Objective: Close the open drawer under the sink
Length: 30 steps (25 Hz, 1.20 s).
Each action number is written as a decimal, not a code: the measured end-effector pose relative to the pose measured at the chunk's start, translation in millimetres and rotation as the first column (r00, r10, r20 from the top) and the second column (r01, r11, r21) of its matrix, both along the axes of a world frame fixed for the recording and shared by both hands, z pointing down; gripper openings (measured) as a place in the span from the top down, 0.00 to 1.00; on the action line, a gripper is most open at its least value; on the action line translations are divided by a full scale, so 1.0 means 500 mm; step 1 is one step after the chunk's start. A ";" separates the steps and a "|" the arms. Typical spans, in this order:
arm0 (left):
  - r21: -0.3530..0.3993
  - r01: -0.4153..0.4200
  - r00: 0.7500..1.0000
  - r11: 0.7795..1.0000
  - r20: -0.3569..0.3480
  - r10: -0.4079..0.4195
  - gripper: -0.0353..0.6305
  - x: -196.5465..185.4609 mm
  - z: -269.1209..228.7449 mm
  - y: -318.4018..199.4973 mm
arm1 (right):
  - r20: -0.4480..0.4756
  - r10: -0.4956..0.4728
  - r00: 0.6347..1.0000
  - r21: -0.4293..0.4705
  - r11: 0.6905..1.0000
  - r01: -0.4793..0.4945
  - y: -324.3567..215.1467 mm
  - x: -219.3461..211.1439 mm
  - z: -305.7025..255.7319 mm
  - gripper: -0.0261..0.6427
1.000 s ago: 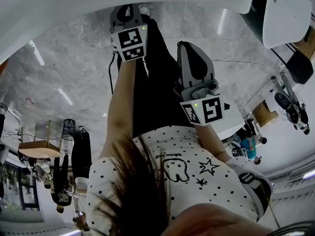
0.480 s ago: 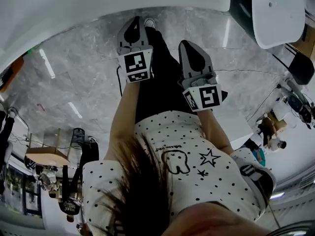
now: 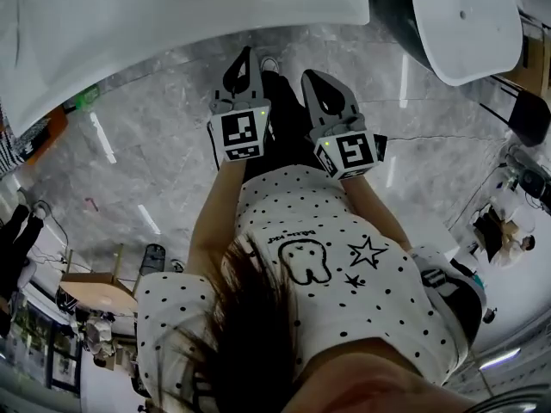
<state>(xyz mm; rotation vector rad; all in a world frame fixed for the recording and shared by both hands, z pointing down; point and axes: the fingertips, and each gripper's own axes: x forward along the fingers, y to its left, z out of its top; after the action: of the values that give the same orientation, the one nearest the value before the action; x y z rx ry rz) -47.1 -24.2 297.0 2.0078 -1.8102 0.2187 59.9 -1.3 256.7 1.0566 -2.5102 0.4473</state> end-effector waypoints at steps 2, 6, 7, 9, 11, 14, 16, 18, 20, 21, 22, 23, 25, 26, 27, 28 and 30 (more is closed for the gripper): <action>0.028 -0.005 1.000 1.000 0.013 0.004 0.94 -0.008 -0.017 0.000 | 0.010 -0.006 1.000 0.010 1.000 0.006 0.002 -0.009 0.003 0.94; 0.059 -0.008 1.000 0.998 0.028 0.007 0.94 -0.030 -0.046 -0.006 | 0.015 -0.015 1.000 0.030 0.999 0.014 -0.009 -0.028 -0.002 0.94; 0.061 -0.005 1.000 0.998 0.029 0.003 0.94 -0.038 -0.052 -0.008 | 0.015 -0.018 1.000 0.036 0.999 0.018 -0.013 -0.033 -0.005 0.94; 0.069 0.004 1.000 0.998 0.031 -0.006 0.94 -0.053 -0.064 -0.009 | 0.016 -0.034 0.999 0.049 0.998 0.033 -0.020 -0.045 -0.008 0.94; 0.097 0.013 0.999 0.995 0.036 -0.016 0.94 -0.067 -0.081 -0.016 | 0.023 -0.057 0.998 0.073 0.996 0.055 -0.028 -0.061 -0.011 0.94; 0.125 0.027 0.998 0.992 0.050 -0.033 0.94 -0.085 -0.099 -0.019 | 0.028 -0.098 0.995 0.108 0.990 0.094 -0.030 -0.085 -0.012 0.94; 0.131 0.039 0.998 0.991 0.048 -0.045 0.94 -0.091 -0.104 -0.015 | 0.025 -0.123 0.992 0.120 0.986 0.119 -0.029 -0.096 -0.012 0.94; 0.140 0.042 0.998 0.989 0.048 -0.049 0.94 -0.093 -0.109 -0.012 | 0.021 -0.137 0.990 0.129 0.983 0.133 -0.033 -0.103 -0.013 0.94; 0.150 0.038 0.998 0.988 0.052 -0.046 0.94 -0.092 -0.116 -0.008 | 0.021 -0.147 0.989 0.136 0.980 0.143 -0.038 -0.108 -0.013 0.94; 0.157 0.035 0.998 0.987 0.054 -0.044 0.94 -0.091 -0.119 -0.007 | 0.023 -0.151 0.988 0.138 0.979 0.147 -0.041 -0.110 -0.013 0.94; 0.164 0.032 0.997 0.986 0.057 -0.042 0.94 -0.091 -0.123 -0.006 | 0.025 -0.156 0.987 0.140 0.979 0.152 -0.044 -0.113 -0.013 0.94; 0.172 0.030 0.997 0.985 0.060 -0.041 0.94 -0.091 -0.127 -0.005 | 0.029 -0.162 0.986 0.141 0.978 0.157 -0.046 -0.116 -0.014 0.94; 0.187 0.025 0.998 0.982 0.060 -0.036 0.94 -0.091 -0.135 -0.005 | 0.036 -0.171 0.985 0.146 0.976 0.164 -0.050 -0.121 -0.018 0.94; 0.195 0.019 0.998 0.981 0.059 -0.031 0.94 -0.090 -0.140 -0.005 | 0.040 -0.174 0.984 0.151 0.975 0.166 -0.053 -0.123 -0.021 0.94; 0.204 0.012 0.998 0.979 0.061 -0.025 0.94 -0.089 -0.145 -0.005 | 0.042 -0.176 0.983 0.157 0.973 0.168 -0.057 -0.124 -0.024 0.94; 0.212 0.004 0.998 0.977 0.063 -0.018 0.94 -0.087 -0.150 -0.005 | 0.043 -0.180 0.983 0.164 0.972 0.170 -0.060 -0.126 -0.027 0.94; 0.223 -0.011 0.998 0.975 0.069 -0.005 0.94 -0.084 -0.158 -0.004 | 0.045 -0.189 0.981 0.174 0.968 0.178 -0.064 -0.129 -0.032 0.94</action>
<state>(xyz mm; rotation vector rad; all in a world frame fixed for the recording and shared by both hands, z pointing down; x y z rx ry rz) -89.3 -26.4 217.7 2.1789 -1.9505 0.0900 -4.7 -33.5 240.5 0.8687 -2.7091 0.2192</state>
